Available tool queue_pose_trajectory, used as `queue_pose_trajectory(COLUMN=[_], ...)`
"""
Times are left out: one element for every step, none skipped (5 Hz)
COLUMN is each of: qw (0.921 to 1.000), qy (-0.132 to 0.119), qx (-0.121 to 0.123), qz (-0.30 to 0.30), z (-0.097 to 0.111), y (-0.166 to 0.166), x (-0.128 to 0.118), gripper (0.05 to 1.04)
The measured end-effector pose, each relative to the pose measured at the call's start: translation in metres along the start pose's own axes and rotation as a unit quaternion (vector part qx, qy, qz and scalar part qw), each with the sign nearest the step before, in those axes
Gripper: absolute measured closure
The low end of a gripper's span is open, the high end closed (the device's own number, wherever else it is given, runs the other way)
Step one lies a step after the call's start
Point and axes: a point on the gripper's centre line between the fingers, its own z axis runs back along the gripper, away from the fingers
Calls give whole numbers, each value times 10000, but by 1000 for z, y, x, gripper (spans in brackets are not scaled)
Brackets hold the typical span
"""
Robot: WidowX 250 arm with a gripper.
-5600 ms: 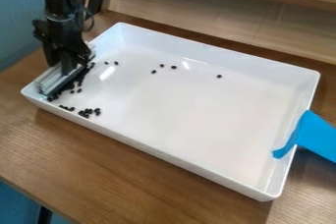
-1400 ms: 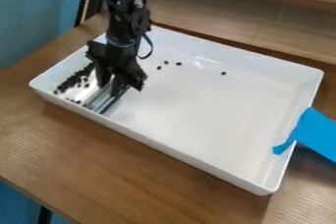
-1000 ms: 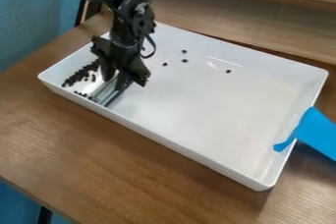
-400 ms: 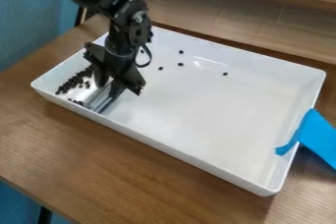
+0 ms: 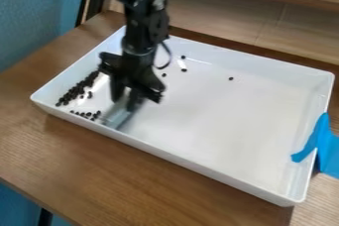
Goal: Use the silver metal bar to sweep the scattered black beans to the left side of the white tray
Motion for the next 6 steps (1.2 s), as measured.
queue_pose_trajectory(qw=[9984, 9965, 9966, 9970, 9970, 9969], qy=[-25, 15, -67, -77, -258, -358], qx=[-565, -832, -825, -765, -609, -558], qz=[47, 63, -26, 104, 395, 432], z=[51, 76, 72, 57, 50, 50], y=[-33, -69, -129, -161, -168, -166], x=[4, 8, 15, 25, 31, 35], gripper=[745, 745, 736, 676, 367, 103])
